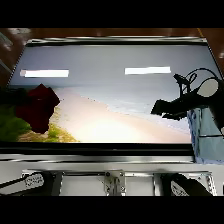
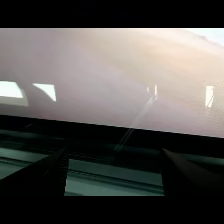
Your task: Fold the shirts.
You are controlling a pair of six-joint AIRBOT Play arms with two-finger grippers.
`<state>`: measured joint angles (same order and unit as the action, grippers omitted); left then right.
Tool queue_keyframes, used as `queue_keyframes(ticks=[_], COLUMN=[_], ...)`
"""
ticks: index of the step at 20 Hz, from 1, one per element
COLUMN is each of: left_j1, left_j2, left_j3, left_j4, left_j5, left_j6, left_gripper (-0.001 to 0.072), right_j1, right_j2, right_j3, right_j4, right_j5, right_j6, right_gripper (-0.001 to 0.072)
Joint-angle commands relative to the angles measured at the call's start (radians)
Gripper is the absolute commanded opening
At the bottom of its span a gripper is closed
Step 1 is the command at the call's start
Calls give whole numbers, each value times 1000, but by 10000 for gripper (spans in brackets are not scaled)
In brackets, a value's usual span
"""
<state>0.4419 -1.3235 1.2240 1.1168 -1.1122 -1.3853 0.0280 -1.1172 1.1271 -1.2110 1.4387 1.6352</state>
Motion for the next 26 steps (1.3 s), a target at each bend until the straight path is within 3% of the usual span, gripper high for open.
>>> queue_keyframes(ticks=[1, 4, 7, 11, 16, 17, 18, 19, 21, 24, 26], left_j1=[-123, -377, -662, -946, -1121, -1135, -1136, -1126, -1045, -798, -623], left_j2=[257, 358, 343, 208, -5, -30, -47, -51, -43, -11, 35], left_j3=[2, 1, -8, -44, -43, -43, -41, -37, -9, 89, 101], left_j4=[-208, -227, -226, -223, -246, -269, -297, -302, -303, -302, -282], left_j5=[22, 41, 105, 240, 283, 293, 293, 291, 240, 26, -119], left_j6=[71, 3, -9, -26, -68, -68, -70, -102, -139, -149, -142], left_gripper=[43, 43, 43, 43, 51, 189, 488, 644, 663, 663, 659], right_j1=[0, 0, 0, 0, 0, 0, 0, 0, 0, 0, 0], right_j2=[0, 0, 8, 53, 75, 75, 75, 75, 72, 71, 69], right_j3=[0, 0, 0, 0, 0, 0, 0, 0, 0, 0, 0], right_j4=[-1, -26, -135, -227, -243, -248, -259, -277, -350, -515, -529], right_j5=[91, 257, 378, 394, 380, 365, 344, 319, 260, 165, 94], right_j6=[-13, -55, -67, -91, -128, -129, -130, -134, -166, -190, -189], right_gripper=[676, 676, 676, 677, 676, 677, 676, 676, 677, 677, 677])
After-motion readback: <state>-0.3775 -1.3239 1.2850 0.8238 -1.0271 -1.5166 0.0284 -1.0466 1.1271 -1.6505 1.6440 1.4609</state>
